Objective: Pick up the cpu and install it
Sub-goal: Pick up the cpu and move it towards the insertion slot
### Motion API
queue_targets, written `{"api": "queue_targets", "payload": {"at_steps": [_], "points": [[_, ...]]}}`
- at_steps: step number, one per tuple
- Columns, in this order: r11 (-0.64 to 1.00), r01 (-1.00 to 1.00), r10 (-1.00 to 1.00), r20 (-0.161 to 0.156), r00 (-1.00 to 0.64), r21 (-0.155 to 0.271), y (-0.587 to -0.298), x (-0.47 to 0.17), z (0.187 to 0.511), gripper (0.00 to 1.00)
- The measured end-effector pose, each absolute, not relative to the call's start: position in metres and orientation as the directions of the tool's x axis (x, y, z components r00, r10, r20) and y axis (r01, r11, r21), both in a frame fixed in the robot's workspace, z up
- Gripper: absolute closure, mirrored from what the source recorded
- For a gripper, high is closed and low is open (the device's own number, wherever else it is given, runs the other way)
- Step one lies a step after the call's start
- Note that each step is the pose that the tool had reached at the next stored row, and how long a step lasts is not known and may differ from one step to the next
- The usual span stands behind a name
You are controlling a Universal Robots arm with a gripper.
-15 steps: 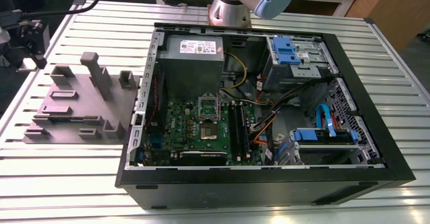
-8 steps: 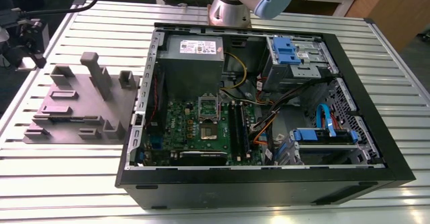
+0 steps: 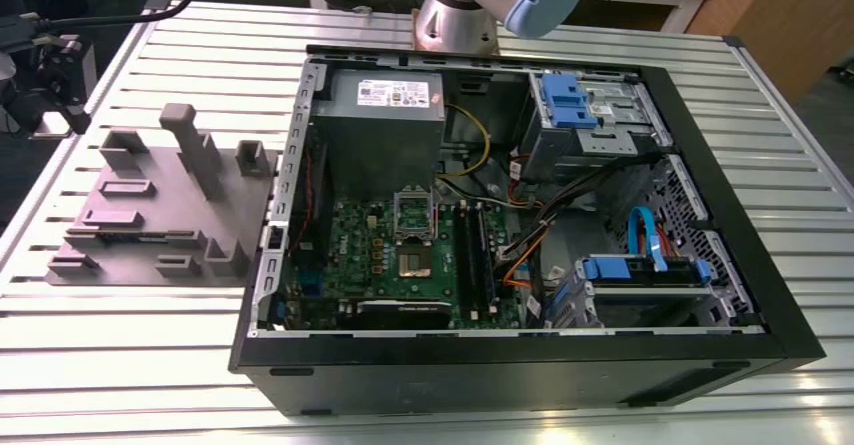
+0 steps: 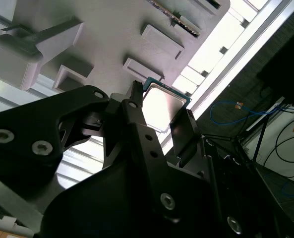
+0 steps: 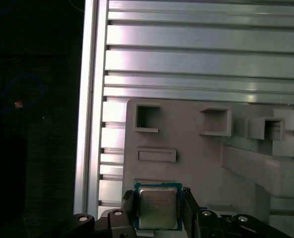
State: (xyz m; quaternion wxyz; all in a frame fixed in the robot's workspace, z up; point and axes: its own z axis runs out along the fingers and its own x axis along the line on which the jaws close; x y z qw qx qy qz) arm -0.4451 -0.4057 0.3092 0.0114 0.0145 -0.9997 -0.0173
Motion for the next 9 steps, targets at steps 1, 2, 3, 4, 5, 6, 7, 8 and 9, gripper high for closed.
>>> {"api": "queue_targets", "payload": {"at_steps": [1, 2, 3, 4, 5, 6, 7, 8, 9], "points": [[0.999, -0.029, -0.029, 0.022, -0.999, 0.035, -0.4057, -0.4451, 0.3094, 0.53], [0.999, -0.029, -0.029, 0.022, -0.999, 0.035, -0.4056, -0.4451, 0.3095, 0.53], [0.999, -0.029, -0.029, 0.023, -0.999, 0.035, -0.4057, -0.4451, 0.3097, 0.53], [0.999, -0.029, -0.029, 0.023, -0.999, 0.035, -0.4057, -0.4451, 0.3100, 0.53], [0.999, -0.029, -0.029, 0.023, -0.999, 0.035, -0.4057, -0.4451, 0.3104, 0.53], [0.999, -0.029, -0.029, 0.022, -0.999, 0.035, -0.4057, -0.4451, 0.3107, 0.53], [0.999, -0.029, -0.029, 0.022, -0.999, 0.035, -0.4056, -0.4451, 0.3109, 0.53], [0.999, -0.029, -0.029, 0.022, -0.999, 0.035, -0.4057, -0.4451, 0.3114, 0.53], [0.999, -0.029, -0.029, 0.023, -0.999, 0.035, -0.4057, -0.4451, 0.3119, 0.53]]}}
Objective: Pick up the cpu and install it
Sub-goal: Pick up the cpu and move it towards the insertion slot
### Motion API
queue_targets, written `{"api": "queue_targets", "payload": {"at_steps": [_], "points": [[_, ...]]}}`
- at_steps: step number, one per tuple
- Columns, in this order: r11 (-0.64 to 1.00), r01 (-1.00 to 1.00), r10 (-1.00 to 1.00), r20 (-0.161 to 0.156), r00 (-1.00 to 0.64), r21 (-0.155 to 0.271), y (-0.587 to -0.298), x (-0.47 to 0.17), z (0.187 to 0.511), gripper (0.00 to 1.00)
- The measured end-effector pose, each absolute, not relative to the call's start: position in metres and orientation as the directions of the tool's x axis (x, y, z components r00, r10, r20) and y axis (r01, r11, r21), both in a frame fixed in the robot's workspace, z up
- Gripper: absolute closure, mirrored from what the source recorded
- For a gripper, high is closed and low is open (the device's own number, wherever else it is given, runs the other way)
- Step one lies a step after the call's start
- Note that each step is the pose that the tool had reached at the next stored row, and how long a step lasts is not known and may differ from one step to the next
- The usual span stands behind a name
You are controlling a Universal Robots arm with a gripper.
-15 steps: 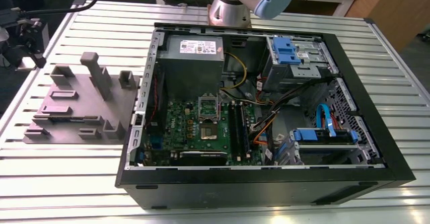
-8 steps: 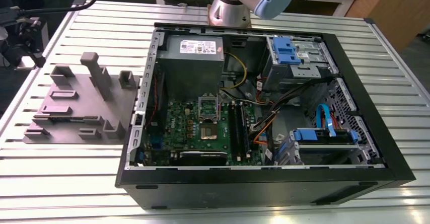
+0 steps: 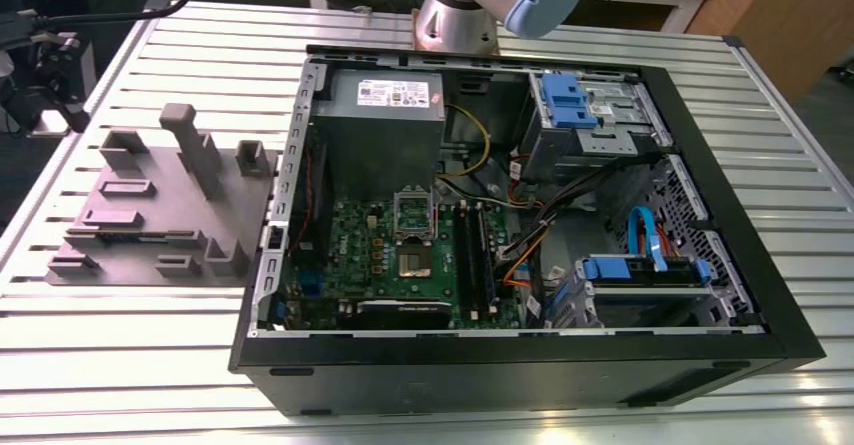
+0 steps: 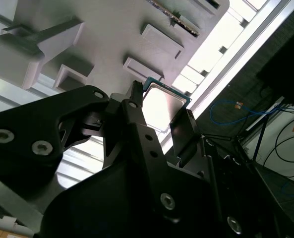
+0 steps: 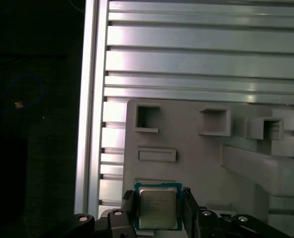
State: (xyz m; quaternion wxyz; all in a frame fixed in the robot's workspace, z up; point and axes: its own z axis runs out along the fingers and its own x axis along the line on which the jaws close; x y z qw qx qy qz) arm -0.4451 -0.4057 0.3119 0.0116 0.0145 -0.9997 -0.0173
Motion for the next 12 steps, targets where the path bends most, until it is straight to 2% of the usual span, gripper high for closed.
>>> {"api": "queue_targets", "payload": {"at_steps": [12], "points": [[0.999, -0.029, -0.029, 0.022, -0.999, 0.035, -0.4057, -0.4451, 0.3177, 0.53]]}}
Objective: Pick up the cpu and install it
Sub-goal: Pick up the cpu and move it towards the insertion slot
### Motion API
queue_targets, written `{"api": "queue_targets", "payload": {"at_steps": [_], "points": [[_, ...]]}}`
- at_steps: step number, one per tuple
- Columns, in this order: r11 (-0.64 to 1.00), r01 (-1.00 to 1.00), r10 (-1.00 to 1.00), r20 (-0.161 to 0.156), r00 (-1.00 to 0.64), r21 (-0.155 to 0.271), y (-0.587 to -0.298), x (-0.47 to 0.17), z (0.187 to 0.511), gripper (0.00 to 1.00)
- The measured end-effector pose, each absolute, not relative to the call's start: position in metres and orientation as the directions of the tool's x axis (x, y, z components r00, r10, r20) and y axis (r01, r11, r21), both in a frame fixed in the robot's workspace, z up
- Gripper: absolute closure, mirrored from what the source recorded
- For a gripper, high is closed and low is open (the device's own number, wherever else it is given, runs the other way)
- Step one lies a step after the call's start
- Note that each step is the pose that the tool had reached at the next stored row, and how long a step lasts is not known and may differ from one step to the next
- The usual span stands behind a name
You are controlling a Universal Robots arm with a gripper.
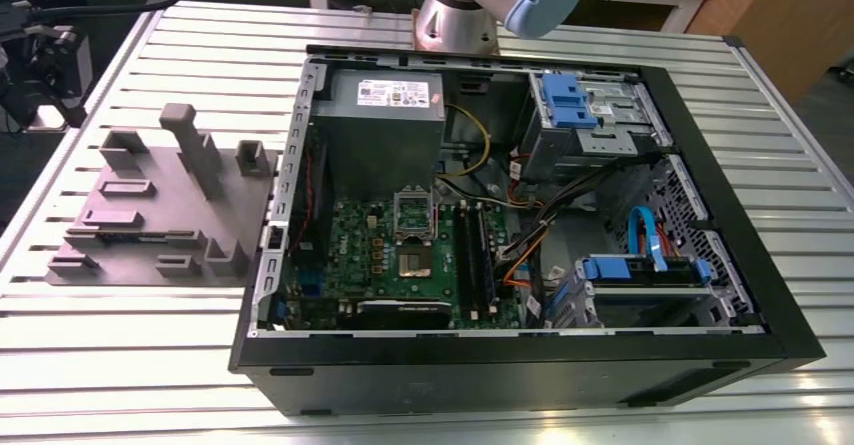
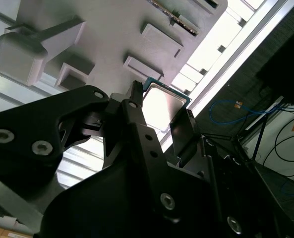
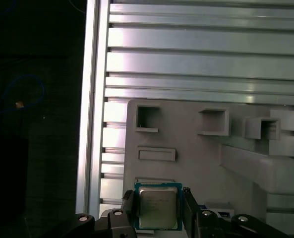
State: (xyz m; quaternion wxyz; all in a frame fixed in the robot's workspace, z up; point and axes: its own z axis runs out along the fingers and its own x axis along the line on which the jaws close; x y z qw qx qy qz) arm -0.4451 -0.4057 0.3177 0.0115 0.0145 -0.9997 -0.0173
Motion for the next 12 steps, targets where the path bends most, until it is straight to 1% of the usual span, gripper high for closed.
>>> {"api": "queue_targets", "payload": {"at_steps": [12], "points": [[0.999, -0.029, -0.029, 0.023, -0.999, 0.035, -0.4057, -0.4451, 0.3209, 0.53]]}}
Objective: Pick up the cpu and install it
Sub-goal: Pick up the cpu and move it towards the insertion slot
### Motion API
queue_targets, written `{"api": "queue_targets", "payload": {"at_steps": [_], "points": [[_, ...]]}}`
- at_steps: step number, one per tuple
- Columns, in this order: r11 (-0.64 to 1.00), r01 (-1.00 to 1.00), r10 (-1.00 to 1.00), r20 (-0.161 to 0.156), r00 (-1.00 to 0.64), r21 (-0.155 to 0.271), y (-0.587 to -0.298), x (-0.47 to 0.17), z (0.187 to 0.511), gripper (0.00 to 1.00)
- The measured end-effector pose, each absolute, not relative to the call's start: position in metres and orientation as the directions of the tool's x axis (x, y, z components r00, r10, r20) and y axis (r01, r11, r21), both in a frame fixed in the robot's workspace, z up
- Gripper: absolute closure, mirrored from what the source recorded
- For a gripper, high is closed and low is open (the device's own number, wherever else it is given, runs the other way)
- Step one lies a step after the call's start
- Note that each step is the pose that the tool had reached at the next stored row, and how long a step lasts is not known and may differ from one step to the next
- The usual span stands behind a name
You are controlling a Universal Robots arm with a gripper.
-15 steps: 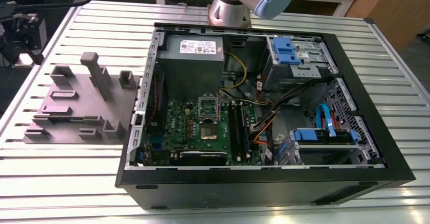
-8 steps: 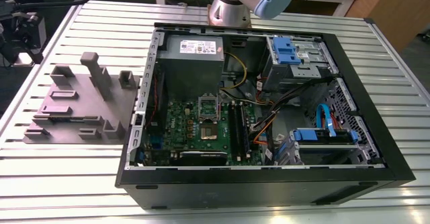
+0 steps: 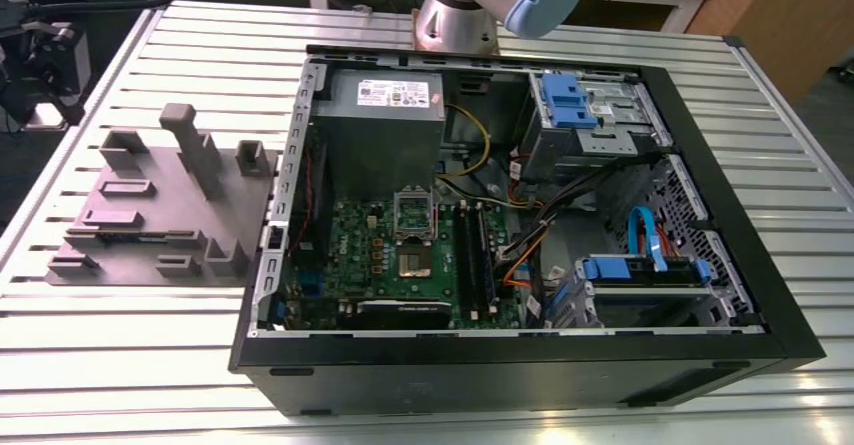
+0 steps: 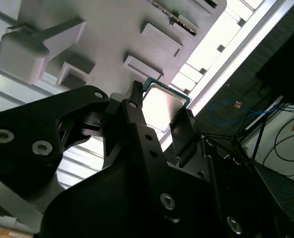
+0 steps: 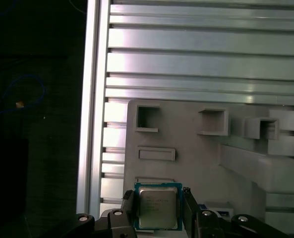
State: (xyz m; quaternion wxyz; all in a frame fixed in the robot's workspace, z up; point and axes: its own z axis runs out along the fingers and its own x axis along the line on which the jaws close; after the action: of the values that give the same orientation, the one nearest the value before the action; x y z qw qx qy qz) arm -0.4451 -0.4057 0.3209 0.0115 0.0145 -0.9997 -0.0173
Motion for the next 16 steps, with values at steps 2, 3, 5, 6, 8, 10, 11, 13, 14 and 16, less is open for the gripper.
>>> {"api": "queue_targets", "payload": {"at_steps": [2, 3, 5, 6, 8, 10, 11, 13, 14, 16], "points": [[0.999, -0.029, -0.029, 0.022, -0.999, 0.035, -0.406, -0.445, 0.322, 0.53], [0.999, -0.029, -0.029, 0.023, -0.999, 0.035, -0.406, -0.445, 0.323, 0.53], [0.999, -0.029, -0.029, 0.023, -0.999, 0.035, -0.406, -0.445, 0.324, 0.53], [0.999, -0.029, -0.029, 0.023, -0.999, 0.035, -0.406, -0.445, 0.325, 0.53], [0.999, -0.029, -0.030, 0.022, -0.999, 0.035, -0.406, -0.445, 0.327, 0.53], [0.999, -0.029, -0.030, 0.022, -0.999, 0.035, -0.406, -0.445, 0.329, 0.53], [0.999, -0.029, -0.030, 0.022, -0.999, 0.035, -0.406, -0.445, 0.330, 0.53], [0.999, -0.029, -0.029, 0.022, -0.999, 0.035, -0.406, -0.445, 0.333, 0.53], [0.999, -0.029, -0.030, 0.022, -0.999, 0.034, -0.406, -0.445, 0.333, 0.53], [0.999, -0.029, -0.029, 0.023, -0.999, 0.033, -0.406, -0.445, 0.334, 0.53]]}}
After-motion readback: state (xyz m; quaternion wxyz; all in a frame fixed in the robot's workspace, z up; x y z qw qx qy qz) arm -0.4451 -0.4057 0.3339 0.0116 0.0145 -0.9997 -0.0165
